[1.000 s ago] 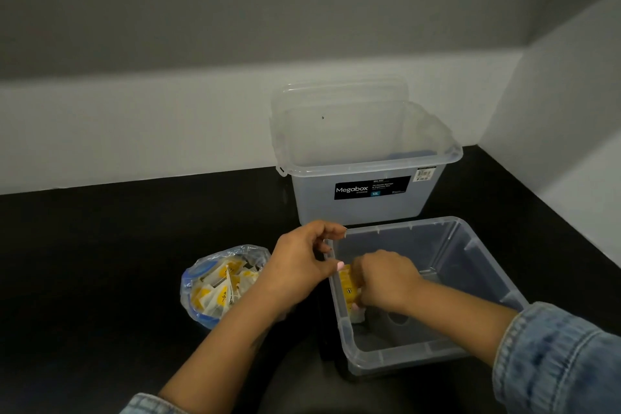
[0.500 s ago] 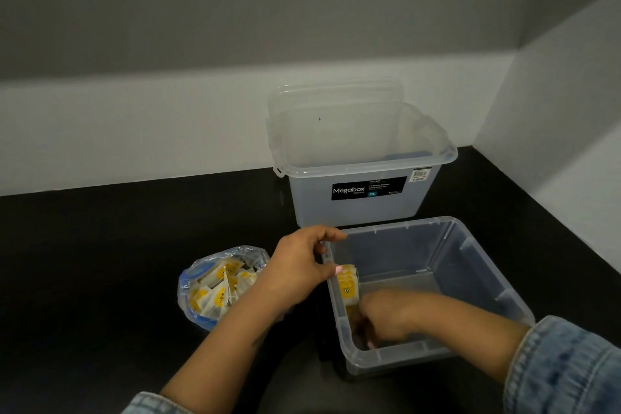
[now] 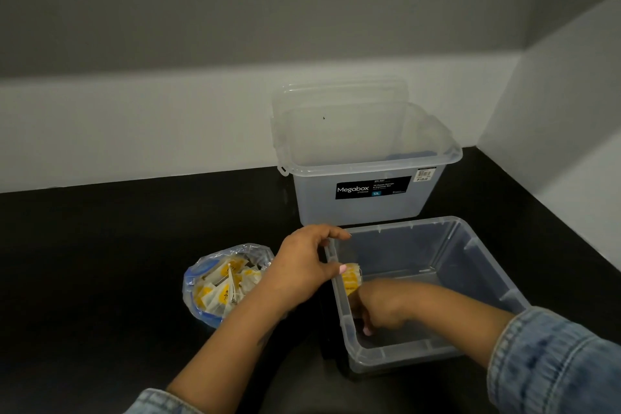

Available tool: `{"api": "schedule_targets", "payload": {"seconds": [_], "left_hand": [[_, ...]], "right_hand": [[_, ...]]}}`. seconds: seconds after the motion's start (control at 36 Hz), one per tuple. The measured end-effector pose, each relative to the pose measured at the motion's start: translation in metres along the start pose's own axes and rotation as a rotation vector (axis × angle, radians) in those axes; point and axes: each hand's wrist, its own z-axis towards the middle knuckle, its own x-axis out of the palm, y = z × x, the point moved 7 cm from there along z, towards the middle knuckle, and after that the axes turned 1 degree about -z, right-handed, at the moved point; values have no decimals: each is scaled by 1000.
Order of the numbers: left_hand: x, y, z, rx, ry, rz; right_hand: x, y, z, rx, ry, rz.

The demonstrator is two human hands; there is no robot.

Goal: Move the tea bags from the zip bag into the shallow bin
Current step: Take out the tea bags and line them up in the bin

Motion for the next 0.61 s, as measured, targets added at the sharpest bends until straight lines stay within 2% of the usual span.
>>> {"api": "schedule_targets", "payload": {"seconds": [0.42,0.61], "left_hand": [[-27,9,-9,-4,-37,-44],[-72,34,-18,-71,-116,-16]], "right_hand": [[-12,-6,-16,8,-67,89],[-59,0,-41,29,-279,130]]}}
